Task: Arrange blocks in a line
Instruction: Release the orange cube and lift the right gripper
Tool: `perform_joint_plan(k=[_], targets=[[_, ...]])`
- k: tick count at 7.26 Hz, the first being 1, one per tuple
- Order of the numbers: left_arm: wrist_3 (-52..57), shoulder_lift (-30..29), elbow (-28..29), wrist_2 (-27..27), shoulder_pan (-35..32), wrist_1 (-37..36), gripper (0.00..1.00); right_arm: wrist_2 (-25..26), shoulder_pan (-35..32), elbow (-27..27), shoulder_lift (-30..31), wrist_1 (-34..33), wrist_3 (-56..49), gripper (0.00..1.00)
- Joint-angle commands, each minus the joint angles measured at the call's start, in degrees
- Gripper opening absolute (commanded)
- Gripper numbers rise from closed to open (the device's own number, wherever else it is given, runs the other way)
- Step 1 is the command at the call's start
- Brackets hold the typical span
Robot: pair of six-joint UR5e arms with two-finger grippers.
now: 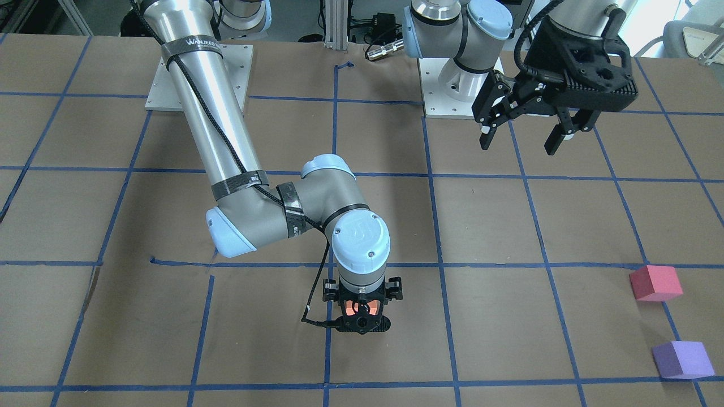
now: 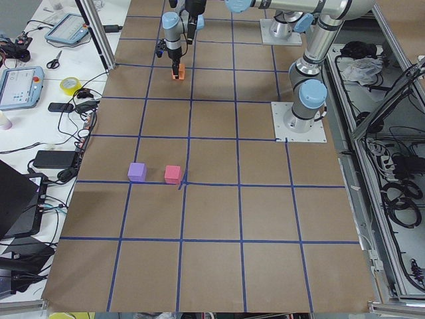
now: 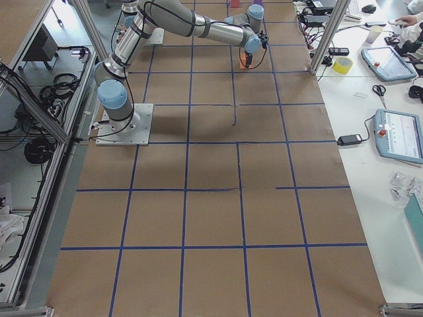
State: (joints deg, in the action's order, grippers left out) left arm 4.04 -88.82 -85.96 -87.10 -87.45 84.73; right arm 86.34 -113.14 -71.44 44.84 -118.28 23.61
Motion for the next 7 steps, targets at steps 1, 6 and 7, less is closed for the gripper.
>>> perform_joint_plan(k=[1,6,7], targets=[[0.0,0.0,0.0,-0.1,0.0,0.0,1.0,0.1,0.0,-0.4,4.0,1.1,0.4,1.0],[-0.5,-4.7,-4.0,0.0,-2.6,-6.0,1.0,1.2,9.9,-7.3,21.7,17.4,-9.8,1.0],[-0.6,-5.6,-6.8,-0.2,-3.2,-9.5,1.0,1.2,13.2,-11.7,27.2,17.5,-13.6,1.0]])
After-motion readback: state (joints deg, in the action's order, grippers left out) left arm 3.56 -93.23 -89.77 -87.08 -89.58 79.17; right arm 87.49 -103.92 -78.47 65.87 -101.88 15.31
